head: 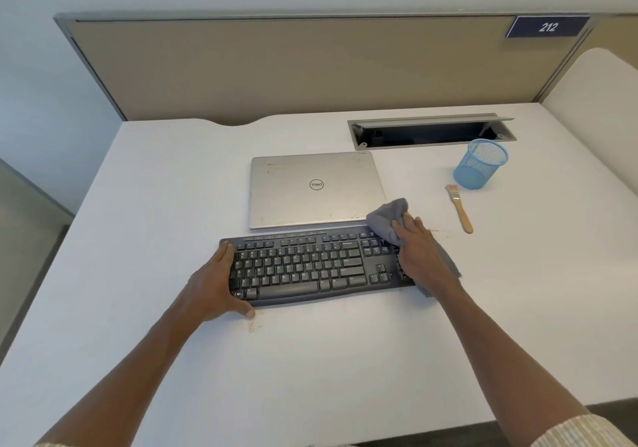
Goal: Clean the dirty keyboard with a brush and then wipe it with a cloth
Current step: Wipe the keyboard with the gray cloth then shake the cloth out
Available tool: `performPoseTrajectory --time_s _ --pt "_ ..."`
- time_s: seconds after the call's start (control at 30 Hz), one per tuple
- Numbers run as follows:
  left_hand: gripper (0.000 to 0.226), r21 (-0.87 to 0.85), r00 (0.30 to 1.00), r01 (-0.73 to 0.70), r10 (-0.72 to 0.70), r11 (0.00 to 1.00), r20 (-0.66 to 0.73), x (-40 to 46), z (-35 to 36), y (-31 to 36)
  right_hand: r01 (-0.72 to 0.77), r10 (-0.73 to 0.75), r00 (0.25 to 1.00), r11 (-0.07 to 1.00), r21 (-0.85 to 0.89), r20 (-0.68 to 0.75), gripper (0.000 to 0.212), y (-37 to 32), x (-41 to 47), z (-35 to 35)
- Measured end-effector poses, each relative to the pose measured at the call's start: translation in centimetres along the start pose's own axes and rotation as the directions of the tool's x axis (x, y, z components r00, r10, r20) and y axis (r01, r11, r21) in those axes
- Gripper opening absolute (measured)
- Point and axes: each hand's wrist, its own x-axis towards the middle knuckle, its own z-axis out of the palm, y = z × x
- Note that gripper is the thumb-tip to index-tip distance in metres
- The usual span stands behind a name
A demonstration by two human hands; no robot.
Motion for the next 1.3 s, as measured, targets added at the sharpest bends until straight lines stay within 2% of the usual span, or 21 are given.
performPoseTrajectory --time_s 0.13,0.23,0.43,0.77,0.9,1.1,1.3 --pt "0.137 -0.009 1.0 0.002 -0.002 1.0 0.003 -0.1 -0.1 0.0 -0.123 0.125 0.991 0.991 0.046 -0.048 0.068 0.9 -0.4 -0.3" --pt "0.127 -0.015 1.0 -0.028 0.028 0.999 -0.006 -0.2 0.0 -0.3 -0.172 0.174 0.983 0.984 0.04 -0.066 0.067 0.7 -1.4 -0.1" --pt "0.147 -0.012 1.0 -0.005 0.005 1.0 -0.013 -0.4 -0.1 -0.3 -0.175 0.168 0.976 0.984 -0.037 -0.137 0.068 -3.0 -3.4 2.5" --pt "0.151 -0.042 1.0 -0.021 0.021 0.999 -0.016 0.1 0.4 -1.7 -0.163 0.155 0.982 0.984 -0.071 -0.11 0.074 -11.9 -3.5 5.4" --pt "0.133 -0.063 0.996 -0.085 0.083 0.994 -0.036 0.1 0.2 -1.9 -0.144 0.135 0.984 0.987 -0.076 -0.113 0.073 -14.6 -3.1 6.0" --pt "0.14 -0.114 0.997 -0.081 0.079 0.99 -0.02 0.4 0.0 -3.0 -0.058 0.049 0.995 0.993 -0.098 -0.088 0.076 -19.1 -2.6 7.3" --pt "0.138 -0.19 0.994 -0.105 0.097 0.976 -0.047 0.3 0.2 -3.4 0.128 -0.131 0.991 0.988 -0.081 -0.025 0.074 -24.3 -2.7 8.7"
